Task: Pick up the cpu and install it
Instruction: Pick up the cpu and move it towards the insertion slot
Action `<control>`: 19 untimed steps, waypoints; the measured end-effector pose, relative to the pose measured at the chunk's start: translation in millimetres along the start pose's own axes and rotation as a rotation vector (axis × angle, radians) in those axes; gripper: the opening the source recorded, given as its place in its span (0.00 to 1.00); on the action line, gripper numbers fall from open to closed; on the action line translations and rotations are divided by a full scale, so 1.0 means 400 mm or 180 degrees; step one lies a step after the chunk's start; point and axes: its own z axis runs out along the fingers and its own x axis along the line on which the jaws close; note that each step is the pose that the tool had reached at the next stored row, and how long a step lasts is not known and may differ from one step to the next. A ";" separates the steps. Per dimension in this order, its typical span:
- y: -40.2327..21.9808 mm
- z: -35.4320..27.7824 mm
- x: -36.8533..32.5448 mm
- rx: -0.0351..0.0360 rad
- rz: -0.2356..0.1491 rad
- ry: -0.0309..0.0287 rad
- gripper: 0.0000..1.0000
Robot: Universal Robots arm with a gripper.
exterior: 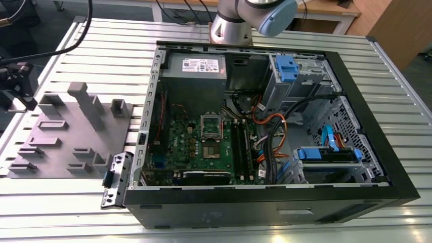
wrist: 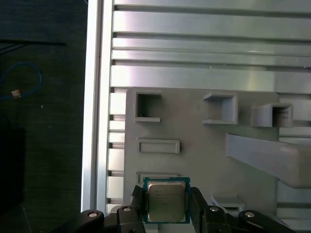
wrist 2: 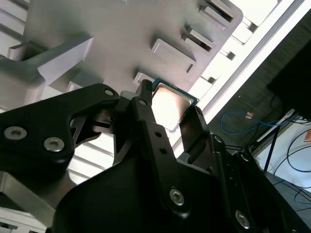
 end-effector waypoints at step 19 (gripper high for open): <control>-0.010 0.086 0.001 0.0000 0.0000 0.0000 0.47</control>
